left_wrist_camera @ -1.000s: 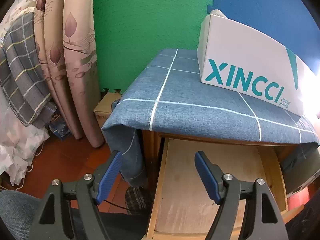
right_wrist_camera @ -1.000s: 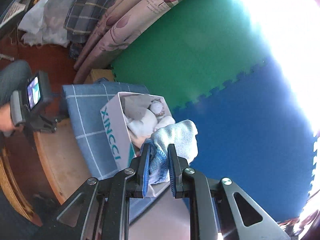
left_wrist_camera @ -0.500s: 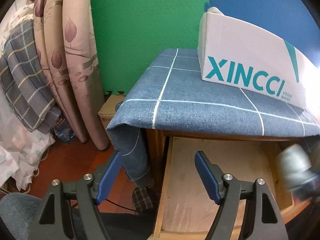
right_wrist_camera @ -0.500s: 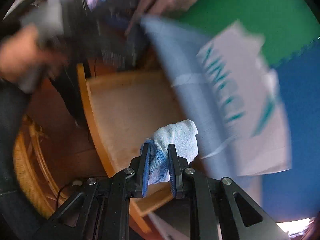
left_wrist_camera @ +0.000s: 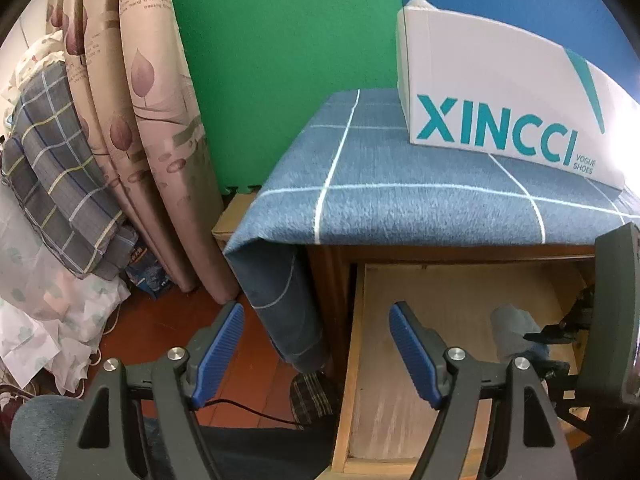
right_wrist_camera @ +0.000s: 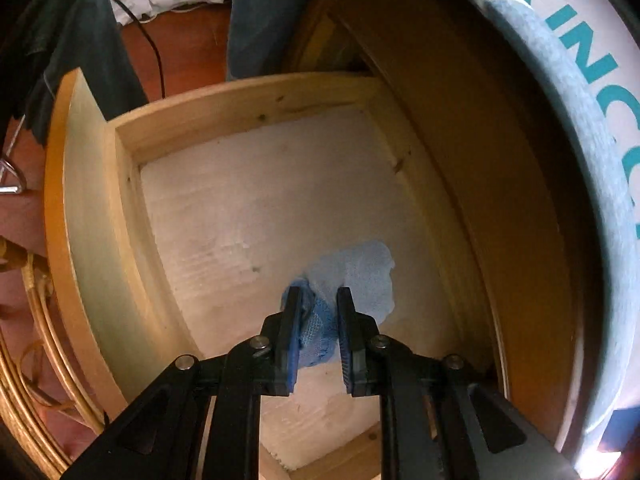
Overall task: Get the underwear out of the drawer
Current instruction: 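Lift the light blue sock out of the drawer with the right gripper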
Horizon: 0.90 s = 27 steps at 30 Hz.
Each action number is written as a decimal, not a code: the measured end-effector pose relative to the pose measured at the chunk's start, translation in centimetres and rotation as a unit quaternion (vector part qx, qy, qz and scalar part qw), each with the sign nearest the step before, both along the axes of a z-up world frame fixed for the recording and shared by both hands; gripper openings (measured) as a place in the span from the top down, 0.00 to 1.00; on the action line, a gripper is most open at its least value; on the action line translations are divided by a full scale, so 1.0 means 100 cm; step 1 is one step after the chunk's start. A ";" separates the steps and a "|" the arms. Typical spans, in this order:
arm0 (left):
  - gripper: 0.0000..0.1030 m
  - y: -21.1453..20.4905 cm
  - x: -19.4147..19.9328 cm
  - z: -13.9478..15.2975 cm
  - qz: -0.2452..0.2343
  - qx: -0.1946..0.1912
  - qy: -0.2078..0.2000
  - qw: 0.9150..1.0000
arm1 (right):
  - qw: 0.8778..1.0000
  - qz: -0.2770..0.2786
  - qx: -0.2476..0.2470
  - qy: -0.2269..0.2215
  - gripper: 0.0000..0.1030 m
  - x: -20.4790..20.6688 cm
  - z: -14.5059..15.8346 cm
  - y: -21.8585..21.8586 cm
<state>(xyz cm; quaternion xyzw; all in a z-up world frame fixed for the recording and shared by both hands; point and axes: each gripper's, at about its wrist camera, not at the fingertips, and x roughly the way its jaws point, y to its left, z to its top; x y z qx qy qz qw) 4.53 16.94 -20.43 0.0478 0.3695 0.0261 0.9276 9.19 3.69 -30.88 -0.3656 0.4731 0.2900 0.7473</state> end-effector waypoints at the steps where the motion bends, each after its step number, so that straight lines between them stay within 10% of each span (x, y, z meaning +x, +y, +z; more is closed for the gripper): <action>1: 0.25 0.000 0.001 -0.001 0.000 0.000 0.001 1.000 | 1.000 0.004 -0.001 -0.001 0.85 0.000 -0.001 0.000; 27: 0.25 0.026 0.006 -0.009 0.051 -0.014 0.021 0.998 | 0.999 0.001 0.010 -0.048 0.85 -0.068 0.061 -0.018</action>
